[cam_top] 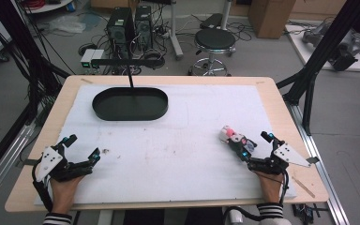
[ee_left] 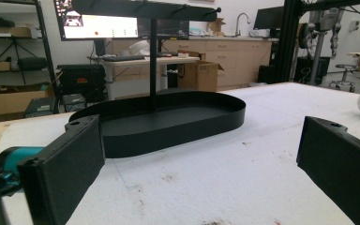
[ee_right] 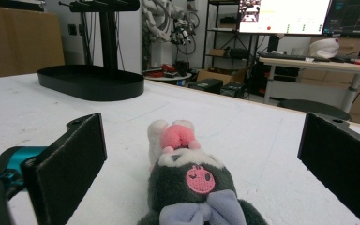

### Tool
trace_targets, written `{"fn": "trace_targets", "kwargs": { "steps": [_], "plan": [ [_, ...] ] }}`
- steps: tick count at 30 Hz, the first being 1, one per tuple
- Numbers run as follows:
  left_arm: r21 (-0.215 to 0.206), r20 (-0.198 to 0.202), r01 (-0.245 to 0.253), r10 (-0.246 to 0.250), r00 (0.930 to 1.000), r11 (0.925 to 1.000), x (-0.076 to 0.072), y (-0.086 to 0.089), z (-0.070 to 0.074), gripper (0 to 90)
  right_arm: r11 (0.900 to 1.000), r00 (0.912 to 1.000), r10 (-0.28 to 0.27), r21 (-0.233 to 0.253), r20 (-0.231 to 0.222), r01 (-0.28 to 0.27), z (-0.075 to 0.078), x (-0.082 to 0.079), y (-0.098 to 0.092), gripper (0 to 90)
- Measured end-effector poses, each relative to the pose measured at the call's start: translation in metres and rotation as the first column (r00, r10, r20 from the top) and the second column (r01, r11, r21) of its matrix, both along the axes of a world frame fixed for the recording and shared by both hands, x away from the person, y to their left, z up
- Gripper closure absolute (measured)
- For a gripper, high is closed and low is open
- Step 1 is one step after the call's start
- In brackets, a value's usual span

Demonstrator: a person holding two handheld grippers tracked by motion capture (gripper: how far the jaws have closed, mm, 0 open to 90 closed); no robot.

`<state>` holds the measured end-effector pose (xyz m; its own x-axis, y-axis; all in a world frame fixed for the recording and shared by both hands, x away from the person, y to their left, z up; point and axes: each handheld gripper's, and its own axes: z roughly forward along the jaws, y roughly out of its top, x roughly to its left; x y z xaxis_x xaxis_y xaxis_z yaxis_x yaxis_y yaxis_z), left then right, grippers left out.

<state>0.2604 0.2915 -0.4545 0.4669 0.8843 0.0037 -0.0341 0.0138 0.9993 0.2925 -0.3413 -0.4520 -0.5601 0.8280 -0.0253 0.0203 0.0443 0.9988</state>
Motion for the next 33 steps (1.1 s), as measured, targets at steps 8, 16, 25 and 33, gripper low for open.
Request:
{"fn": "trace_targets", "kwargs": {
  "steps": [8, 16, 25, 33],
  "plan": [
    [0.006, -0.006, -0.002, 0.002, 1.0, 1.0, 0.0005, -0.0009, 0.0002, 1.7, 1.0, 1.0, 0.002, 0.004, -0.006, -0.002, -0.0001, -0.0006, -0.0004, 0.4],
    [0.007, -0.016, -0.001, 0.001, 0.9999, 1.0, 0.0014, -0.0011, 0.0005, 1.7, 1.0, 1.0, 0.004, 0.006, -0.002, -0.004, -0.0001, 0.0002, -0.0012, 0.3],
    [0.004, -0.02, -0.002, 0.002, 0.9998, 1.0, 0.0019, -0.001, 0.0006, 1.7, 1.0, 0.9999, 0.003, 0.014, -0.012, -0.003, 0.0, -0.0001, -0.0012, 0.4],
    [0.005, -0.03, -0.002, 0.002, 0.9995, 1.0, 0.0028, -0.0008, 0.0009, 1.7, 1.0, 0.9996, 0.018, -0.004, -0.023, -0.018, 0.003, 0.0016, 0.0004, 0.4]
  ]
}}
